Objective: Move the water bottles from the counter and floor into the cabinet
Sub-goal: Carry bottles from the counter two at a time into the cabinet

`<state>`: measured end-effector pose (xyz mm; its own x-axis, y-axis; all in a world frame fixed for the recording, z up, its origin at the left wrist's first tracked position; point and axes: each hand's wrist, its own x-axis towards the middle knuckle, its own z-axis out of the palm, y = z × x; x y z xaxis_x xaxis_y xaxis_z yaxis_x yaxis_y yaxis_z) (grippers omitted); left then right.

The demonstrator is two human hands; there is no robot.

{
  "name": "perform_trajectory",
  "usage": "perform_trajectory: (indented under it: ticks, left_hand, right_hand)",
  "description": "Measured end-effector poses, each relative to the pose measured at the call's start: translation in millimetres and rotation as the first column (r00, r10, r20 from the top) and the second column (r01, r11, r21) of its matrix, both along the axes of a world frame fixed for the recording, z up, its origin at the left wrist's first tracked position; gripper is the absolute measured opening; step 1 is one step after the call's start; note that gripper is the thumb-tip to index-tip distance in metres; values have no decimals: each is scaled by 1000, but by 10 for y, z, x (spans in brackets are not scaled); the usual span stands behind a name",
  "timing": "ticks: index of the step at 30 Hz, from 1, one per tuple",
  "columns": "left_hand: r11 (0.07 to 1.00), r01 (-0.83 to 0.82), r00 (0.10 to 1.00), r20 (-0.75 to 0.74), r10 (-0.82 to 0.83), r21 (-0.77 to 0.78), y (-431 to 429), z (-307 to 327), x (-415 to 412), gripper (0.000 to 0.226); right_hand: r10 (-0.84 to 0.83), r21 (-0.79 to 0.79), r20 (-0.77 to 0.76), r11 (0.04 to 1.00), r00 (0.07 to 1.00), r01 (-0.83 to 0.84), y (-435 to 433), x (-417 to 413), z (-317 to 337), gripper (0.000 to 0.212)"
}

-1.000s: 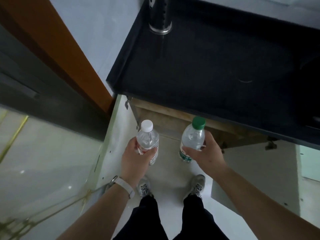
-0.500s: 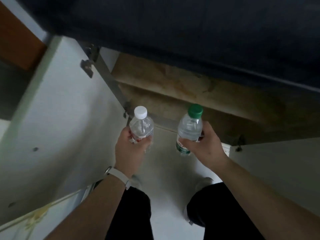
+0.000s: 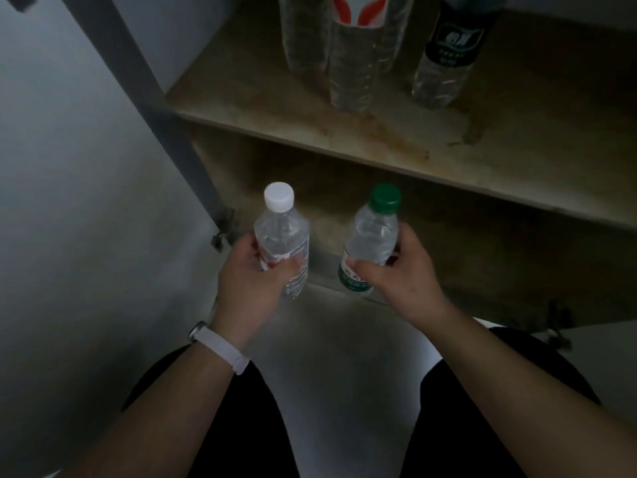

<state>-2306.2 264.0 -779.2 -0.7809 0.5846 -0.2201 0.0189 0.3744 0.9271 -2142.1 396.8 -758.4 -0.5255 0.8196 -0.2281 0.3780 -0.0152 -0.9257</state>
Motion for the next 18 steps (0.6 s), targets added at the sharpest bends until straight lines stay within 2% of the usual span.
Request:
perform_trajectory:
  ticks: [2,8,14,18]
  left_hand:
    - [999,-22,1000,-6,22,25,40,8,-26,60]
    - [997,-40,998,-55,43,61,116,362,-140,43]
    - [987,-11,990,-135,32,157,296,920,-367,48]
    - [972,0,986,-160,39,235,451,1277,-488,42]
  right_hand:
    - [-5,34,-19,999,1000,6,19,-48,-6,61]
    - [7,81,-89,997,996,0,150,-154,362,61]
    - [19,113,-215,994,976,5,370,-213,921,49]
    - [0,184,-248,982,969,47,533,-263,1190,47]
